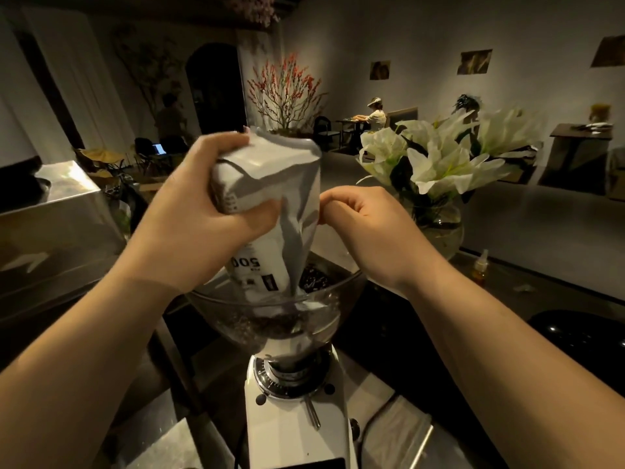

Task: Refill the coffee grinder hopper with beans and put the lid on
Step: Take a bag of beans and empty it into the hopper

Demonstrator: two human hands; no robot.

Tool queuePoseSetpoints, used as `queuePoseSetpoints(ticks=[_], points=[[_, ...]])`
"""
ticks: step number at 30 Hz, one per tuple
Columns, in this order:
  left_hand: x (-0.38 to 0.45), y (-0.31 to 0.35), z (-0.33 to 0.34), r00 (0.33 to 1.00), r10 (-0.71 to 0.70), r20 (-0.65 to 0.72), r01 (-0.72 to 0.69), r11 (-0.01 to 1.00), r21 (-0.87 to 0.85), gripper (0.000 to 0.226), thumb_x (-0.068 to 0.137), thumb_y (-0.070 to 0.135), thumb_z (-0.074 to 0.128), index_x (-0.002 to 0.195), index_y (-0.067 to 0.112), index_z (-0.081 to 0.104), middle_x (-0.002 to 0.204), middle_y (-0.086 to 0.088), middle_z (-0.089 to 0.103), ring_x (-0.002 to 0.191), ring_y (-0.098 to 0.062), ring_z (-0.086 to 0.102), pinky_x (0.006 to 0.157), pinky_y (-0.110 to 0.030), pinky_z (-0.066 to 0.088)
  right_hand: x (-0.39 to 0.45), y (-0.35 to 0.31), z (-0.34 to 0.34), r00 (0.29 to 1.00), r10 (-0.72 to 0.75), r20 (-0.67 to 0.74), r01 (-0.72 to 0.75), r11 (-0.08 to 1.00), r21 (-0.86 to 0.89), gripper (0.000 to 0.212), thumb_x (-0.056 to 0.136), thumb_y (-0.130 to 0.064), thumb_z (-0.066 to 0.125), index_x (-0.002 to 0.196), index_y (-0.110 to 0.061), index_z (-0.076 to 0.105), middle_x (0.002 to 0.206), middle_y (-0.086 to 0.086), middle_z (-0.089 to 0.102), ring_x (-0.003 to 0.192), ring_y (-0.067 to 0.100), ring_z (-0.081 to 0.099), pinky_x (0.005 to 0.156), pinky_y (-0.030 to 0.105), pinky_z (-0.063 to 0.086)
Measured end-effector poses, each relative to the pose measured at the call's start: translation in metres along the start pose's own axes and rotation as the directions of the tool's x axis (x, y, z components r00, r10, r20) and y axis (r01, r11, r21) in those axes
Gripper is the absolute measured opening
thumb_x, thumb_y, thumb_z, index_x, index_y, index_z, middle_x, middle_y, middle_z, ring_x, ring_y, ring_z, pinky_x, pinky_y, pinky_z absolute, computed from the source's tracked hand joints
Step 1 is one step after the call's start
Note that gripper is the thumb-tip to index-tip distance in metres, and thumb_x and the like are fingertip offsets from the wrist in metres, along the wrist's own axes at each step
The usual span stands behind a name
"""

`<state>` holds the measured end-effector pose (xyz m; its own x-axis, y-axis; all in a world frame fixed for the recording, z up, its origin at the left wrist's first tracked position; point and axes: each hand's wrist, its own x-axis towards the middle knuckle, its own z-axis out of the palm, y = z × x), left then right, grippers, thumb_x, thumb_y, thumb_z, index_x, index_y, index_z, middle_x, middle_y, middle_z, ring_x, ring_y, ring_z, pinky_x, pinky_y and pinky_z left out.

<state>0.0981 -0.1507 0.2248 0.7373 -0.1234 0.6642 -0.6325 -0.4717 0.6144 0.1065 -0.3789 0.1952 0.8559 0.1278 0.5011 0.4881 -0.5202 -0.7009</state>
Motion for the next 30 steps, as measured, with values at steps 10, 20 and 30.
queuePoseSetpoints(ticks=[10, 20, 30], points=[[-0.0005, -0.0004, 0.0003, 1.0, 0.016, -0.021, -0.015, 1.0, 0.027, 0.078, 0.075, 0.054, 0.082, 0.145, 0.047, 0.049, 0.12, 0.038, 0.06, 0.105, 0.008, 0.068, 0.084, -0.03, 0.067, 0.0004, 0.0012, -0.0003, 1.0, -0.017, -0.001, 0.017, 1.0, 0.002, 0.036, 0.1, -0.035, 0.05, 0.096, -0.023, 0.084, 0.097, -0.002, 0.083, 0.101, 0.02, 0.075, 0.091, 0.055, 0.06], [-0.0014, -0.001, -0.0008, 0.999, 0.029, -0.014, -0.029, 0.999, 0.014, 0.079, 0.079, 0.054, 0.082, 0.149, 0.048, 0.047, 0.128, 0.039, 0.056, 0.113, 0.006, 0.067, 0.087, -0.028, 0.066, -0.0004, -0.0021, -0.002, 1.0, -0.021, 0.019, 0.021, 1.0, -0.018, 0.038, 0.099, -0.039, 0.047, 0.097, -0.027, 0.083, 0.098, -0.007, 0.082, 0.1, 0.014, 0.074, 0.089, 0.051, 0.059], [-0.003, -0.003, -0.0013, 0.999, 0.036, 0.02, -0.037, 0.997, 0.065, 0.082, 0.079, 0.061, 0.083, 0.15, 0.052, 0.042, 0.134, 0.031, 0.053, 0.111, 0.003, 0.067, 0.08, -0.021, 0.065, -0.0014, -0.005, -0.0024, 0.999, -0.019, 0.028, 0.02, 0.999, -0.036, 0.04, 0.098, -0.044, 0.046, 0.1, -0.028, 0.083, 0.1, -0.009, 0.081, 0.101, 0.012, 0.072, 0.09, 0.049, 0.058]])
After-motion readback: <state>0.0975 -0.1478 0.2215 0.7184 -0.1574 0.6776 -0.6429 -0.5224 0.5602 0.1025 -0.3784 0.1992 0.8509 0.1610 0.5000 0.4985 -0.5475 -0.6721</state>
